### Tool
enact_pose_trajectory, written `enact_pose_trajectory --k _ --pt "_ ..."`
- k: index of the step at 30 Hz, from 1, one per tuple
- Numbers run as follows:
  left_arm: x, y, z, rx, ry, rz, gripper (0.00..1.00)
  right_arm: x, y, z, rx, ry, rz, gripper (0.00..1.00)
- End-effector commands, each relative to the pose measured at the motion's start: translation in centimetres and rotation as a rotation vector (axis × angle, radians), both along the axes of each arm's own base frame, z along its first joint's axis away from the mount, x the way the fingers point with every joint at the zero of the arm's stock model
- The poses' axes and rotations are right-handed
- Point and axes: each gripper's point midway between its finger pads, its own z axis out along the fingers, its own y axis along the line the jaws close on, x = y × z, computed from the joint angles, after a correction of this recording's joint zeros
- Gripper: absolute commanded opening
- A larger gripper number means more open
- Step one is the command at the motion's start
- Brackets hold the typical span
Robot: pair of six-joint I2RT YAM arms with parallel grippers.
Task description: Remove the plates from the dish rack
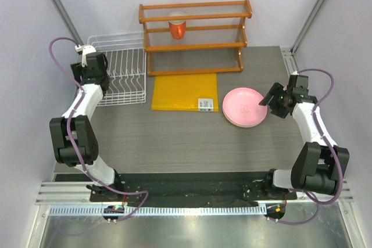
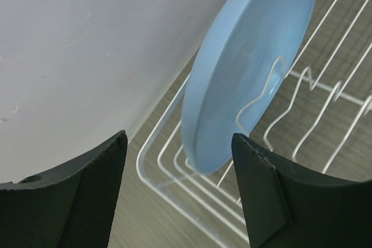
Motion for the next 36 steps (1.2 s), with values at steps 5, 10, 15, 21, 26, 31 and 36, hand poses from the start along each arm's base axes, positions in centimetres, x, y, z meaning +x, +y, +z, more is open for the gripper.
enact_pose_trajectory --k 5,10,15,21,26,31,36 --pt "4.1 0.8 2.7 0.021 -0.111 0.012 0.66 0.7 0.1 0.3 -0.001 -0.035 0.019 0.68" --pt "4.0 1.2 2.8 0.037 -0.125 0.040 0.55 0.8 0.1 0.3 0.002 -0.036 0.023 0.67" --pt "3.8 1.3 2.1 0.037 -0.107 0.056 0.49 0.8 0.3 0.2 0.010 -0.035 0.031 0.67" --pt "3.8 1.5 1.5 0.046 -0.083 0.066 0.42 0.8 0.3 0.2 0.011 -0.035 0.032 0.67" --pt "3.6 1.6 1.1 0.036 -0.087 0.085 0.11 0.7 0.4 0.1 0.014 -0.032 0.037 0.67" --pt "3.6 1.5 1.4 0.036 -0.089 0.083 0.00 0.8 0.4 -0.1 0.016 -0.031 0.036 0.67" --pt "3.1 1.2 3.6 0.089 -0.110 0.092 0.00 0.8 0.5 -0.1 0.019 -0.031 0.038 0.67"
